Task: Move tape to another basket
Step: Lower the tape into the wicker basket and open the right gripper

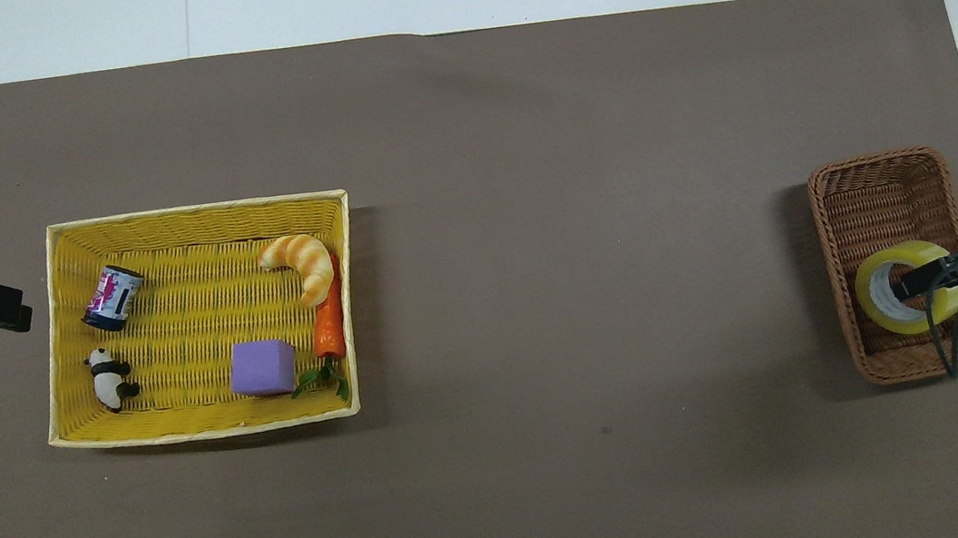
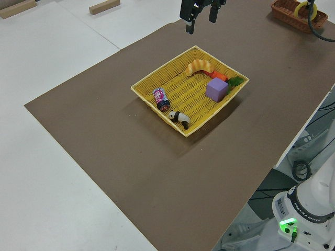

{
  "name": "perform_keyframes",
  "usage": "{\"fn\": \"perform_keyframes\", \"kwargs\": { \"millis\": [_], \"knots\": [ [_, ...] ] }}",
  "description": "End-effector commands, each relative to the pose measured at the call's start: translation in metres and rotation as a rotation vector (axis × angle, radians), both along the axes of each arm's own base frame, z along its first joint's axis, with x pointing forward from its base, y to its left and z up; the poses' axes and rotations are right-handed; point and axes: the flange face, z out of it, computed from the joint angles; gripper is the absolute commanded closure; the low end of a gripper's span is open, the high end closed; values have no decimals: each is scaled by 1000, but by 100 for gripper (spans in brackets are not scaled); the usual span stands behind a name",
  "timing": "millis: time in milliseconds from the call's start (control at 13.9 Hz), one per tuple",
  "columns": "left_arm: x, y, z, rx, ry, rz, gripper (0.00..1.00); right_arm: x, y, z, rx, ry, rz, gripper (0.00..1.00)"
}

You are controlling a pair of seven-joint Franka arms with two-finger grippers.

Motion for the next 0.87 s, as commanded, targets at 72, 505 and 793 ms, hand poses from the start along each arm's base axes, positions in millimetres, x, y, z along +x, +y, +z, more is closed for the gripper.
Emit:
{"fn": "perform_keyframes", "kwargs": {
  "millis": [72,505,793],
  "knots": [
    [-4,5,4,11,5,-9,0,12,-7,11,-9,-27,3,0],
    [-4,4,4,11,5,-10,0,53,41,83,-47,-102,62,0],
    [-4,4,4,11,5,-10,0,63,92,125,-100,-144,-18,0]
  ]
}}
